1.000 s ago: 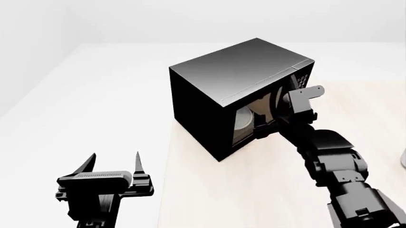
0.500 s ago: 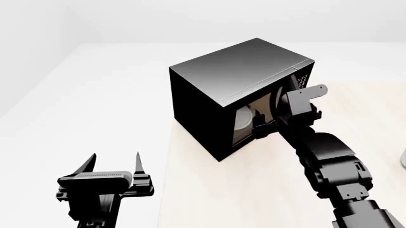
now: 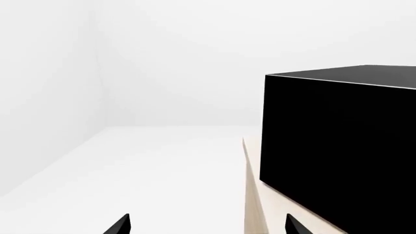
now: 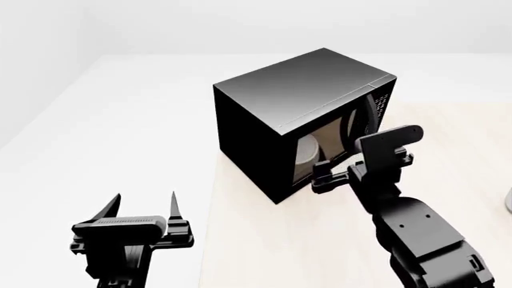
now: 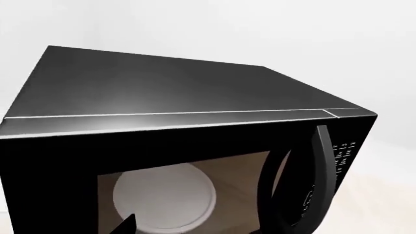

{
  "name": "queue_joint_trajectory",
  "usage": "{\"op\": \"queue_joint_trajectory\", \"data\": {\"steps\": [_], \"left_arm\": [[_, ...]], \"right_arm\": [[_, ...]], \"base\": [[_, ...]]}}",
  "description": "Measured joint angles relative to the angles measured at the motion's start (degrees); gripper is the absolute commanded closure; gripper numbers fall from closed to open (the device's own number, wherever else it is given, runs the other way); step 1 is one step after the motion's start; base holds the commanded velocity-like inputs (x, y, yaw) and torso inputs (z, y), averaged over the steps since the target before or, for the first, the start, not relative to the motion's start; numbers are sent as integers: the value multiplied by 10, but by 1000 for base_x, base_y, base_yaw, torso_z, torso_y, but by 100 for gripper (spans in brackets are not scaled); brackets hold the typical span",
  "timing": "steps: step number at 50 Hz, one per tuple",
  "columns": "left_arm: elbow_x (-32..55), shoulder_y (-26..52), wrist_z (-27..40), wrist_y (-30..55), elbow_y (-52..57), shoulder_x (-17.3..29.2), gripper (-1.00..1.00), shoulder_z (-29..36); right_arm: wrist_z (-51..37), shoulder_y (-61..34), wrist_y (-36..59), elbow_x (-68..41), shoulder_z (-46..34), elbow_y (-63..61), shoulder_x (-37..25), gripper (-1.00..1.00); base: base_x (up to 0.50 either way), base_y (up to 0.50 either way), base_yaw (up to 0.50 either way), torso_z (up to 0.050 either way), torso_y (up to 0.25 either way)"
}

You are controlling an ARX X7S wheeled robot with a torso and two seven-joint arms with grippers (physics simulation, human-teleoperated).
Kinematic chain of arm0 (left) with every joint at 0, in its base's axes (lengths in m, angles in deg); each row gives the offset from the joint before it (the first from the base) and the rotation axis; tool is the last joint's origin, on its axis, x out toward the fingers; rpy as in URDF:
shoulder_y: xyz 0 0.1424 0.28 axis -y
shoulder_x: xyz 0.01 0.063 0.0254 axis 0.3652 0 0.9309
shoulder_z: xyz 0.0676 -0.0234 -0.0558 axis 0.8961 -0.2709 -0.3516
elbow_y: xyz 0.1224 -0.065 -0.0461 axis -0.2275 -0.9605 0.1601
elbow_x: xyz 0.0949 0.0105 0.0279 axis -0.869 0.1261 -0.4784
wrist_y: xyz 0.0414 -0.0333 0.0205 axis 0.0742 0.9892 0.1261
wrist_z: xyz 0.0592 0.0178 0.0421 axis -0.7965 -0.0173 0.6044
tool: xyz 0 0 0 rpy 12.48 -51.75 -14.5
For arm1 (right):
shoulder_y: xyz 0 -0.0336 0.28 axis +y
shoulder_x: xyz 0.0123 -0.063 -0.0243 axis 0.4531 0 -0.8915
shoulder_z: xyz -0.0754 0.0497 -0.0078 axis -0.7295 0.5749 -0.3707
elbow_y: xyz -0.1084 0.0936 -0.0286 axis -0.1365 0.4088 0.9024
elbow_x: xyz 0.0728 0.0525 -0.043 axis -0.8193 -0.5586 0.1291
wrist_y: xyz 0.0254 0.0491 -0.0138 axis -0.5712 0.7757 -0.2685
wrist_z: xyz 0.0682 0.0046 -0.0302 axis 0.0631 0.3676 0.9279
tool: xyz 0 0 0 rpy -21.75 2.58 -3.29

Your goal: Close the microwave.

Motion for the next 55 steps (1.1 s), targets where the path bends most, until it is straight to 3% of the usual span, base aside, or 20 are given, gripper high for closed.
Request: {"op": "queue_joint_trajectory", "data": {"steps": [23, 55], "left_arm": [[4, -1, 1, -4, -2, 1, -100, 1], [9, -1, 4, -5, 1, 5, -100, 1]], "right_arm": [[-95, 140, 0, -12, 34, -226, -29, -100], [-171, 300, -95, 33, 60, -365, -39, -100]], "base": [[0, 0, 0, 0, 0], [0, 0, 0, 0, 0]]}}
